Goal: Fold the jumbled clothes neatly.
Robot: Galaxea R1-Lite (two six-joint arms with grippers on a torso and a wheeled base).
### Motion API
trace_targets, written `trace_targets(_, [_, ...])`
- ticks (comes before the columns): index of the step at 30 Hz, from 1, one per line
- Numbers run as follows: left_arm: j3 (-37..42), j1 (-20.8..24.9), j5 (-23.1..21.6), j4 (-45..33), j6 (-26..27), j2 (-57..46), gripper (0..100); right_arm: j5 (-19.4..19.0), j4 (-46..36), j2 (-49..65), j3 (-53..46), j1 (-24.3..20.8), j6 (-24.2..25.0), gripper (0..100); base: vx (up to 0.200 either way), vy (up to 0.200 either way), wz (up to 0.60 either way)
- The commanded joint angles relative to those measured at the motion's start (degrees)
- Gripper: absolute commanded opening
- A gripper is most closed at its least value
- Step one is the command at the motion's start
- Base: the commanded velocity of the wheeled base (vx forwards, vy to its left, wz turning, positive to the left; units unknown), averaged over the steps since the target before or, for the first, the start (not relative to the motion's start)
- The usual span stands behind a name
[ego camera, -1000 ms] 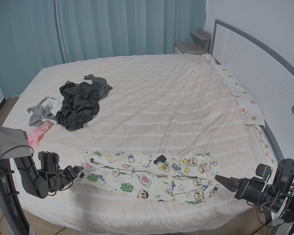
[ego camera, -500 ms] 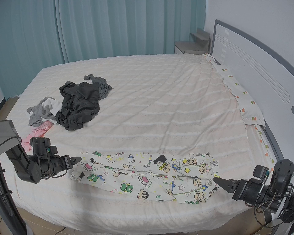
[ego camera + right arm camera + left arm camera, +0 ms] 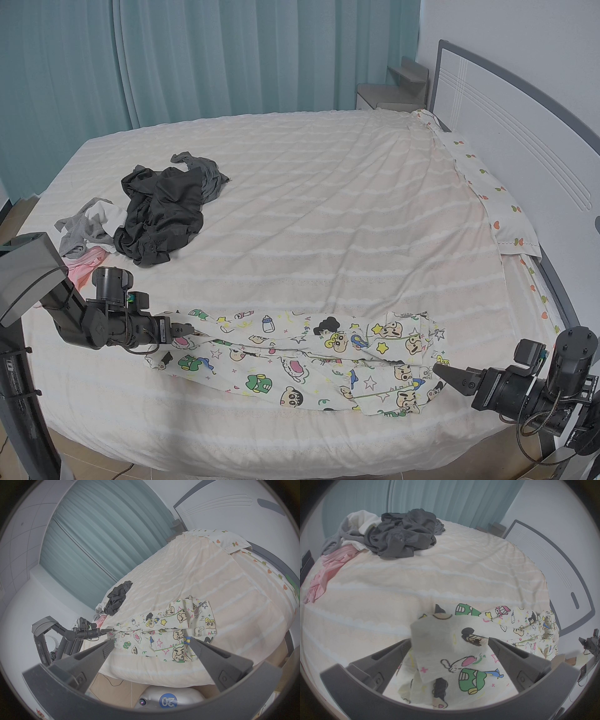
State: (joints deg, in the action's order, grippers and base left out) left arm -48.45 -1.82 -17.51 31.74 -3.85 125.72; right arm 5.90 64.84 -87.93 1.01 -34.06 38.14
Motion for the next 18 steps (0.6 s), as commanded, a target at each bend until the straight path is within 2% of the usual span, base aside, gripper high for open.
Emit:
trace_targets(1, [-0.3,0.7,0.0,0.1,0.0,2.5,100,0.0,0.0,-0.1,-1.0,0.0,0.0,100,0.0,0.0,0.0])
trace_targets(7, [-1.2,1.5,-0.2,0.3,-0.3,4.4,100,0.1,0.0,-0.1,-1.0,0.0,0.0,100,0.0,0.0,0.0])
trace_targets(8, [-1.3,1.6,-0.2,0.5,-0.3,4.7,0,0.1,-0.1,-0.1,-1.0,0.0,0.0,100,0.0,0.0,0.0])
trace_targets(18, [-0.7,1.5,-0.6,0.5,-0.4,4.7,0,0.1,0.0,0.0,-1.0,0.0,0.0,100,0.0,0.0,0.0])
